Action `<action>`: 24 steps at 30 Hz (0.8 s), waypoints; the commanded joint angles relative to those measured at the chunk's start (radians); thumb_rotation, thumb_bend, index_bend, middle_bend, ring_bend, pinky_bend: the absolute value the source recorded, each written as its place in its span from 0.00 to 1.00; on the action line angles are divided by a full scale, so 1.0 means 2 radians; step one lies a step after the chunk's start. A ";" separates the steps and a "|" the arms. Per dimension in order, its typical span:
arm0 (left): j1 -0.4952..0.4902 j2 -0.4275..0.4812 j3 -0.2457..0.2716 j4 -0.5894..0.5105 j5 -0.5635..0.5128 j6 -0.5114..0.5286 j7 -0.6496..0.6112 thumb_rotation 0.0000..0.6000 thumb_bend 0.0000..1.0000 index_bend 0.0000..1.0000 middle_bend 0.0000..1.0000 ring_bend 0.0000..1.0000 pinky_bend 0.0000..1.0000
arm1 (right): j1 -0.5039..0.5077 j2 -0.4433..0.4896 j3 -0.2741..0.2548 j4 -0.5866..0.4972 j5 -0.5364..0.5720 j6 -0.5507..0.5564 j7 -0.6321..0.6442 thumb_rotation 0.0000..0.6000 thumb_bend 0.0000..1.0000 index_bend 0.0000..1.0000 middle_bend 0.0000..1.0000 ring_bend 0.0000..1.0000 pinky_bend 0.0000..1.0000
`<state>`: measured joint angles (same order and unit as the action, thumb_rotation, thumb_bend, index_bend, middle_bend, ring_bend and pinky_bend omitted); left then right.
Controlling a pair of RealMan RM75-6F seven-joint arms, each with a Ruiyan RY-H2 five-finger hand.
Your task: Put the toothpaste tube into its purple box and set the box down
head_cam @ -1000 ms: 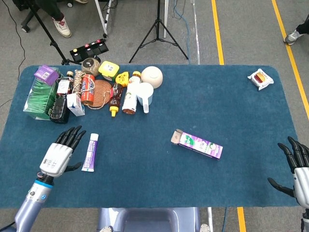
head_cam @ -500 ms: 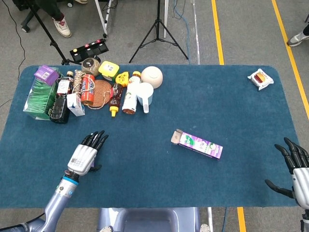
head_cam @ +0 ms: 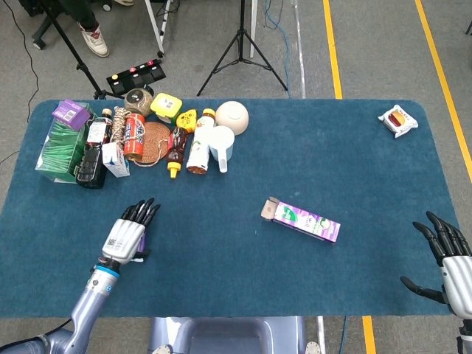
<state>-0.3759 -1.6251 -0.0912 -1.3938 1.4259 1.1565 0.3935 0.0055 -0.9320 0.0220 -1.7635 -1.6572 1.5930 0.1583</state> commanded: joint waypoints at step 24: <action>-0.004 0.040 -0.017 0.075 -0.039 -0.008 -0.103 1.00 0.05 0.00 0.00 0.00 0.13 | 0.000 -0.002 -0.005 -0.004 -0.007 0.001 -0.008 1.00 0.00 0.11 0.01 0.00 0.06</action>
<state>-0.3820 -1.5470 -0.1274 -1.2405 1.3484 1.1440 0.1923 0.0061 -0.9366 0.0125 -1.7713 -1.6714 1.5953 0.1424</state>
